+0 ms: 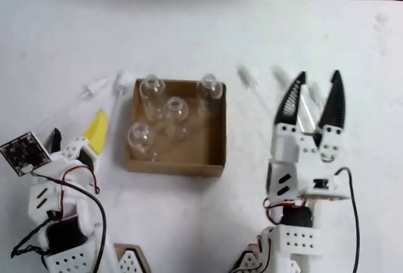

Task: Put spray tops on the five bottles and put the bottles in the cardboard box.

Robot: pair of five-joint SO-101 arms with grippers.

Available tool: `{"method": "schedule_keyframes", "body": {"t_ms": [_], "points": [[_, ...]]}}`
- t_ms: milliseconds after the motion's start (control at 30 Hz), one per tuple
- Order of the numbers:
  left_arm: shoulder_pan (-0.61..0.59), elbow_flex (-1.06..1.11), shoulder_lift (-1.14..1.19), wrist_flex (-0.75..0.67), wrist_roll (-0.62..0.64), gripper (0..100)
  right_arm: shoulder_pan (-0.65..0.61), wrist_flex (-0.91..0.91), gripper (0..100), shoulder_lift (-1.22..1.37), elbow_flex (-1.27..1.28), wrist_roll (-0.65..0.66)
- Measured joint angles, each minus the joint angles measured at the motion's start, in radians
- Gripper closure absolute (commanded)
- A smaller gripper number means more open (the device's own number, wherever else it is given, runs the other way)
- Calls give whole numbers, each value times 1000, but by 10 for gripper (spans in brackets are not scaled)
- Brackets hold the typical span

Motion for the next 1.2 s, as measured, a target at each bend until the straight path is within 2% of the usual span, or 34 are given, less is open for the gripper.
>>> {"method": "schedule_keyframes", "body": {"t_ms": [233, 433, 600, 733, 867, 1033, 1200], "points": [[0, 0, 0, 0, 0, 635, 209, 569, 843, -262, 0, 0], [0, 0, 0, 0, 0, 635, 284, 987, 840, -367, 0, 0], [0, 0, 0, 0, 0, 635, 296, 1123, 843, -344, 0, 20], [0, 0, 0, 0, 0, 635, 273, 1158, 840, -338, 2, 199], [0, 0, 0, 0, 0, 635, 247, 1212, 840, -315, -51, 233], [0, 0, 0, 0, 0, 635, 227, 1379, 841, -161, -292, 241], [0, 0, 0, 0, 0, 635, 198, 1494, 843, 224, -631, 258]]}}
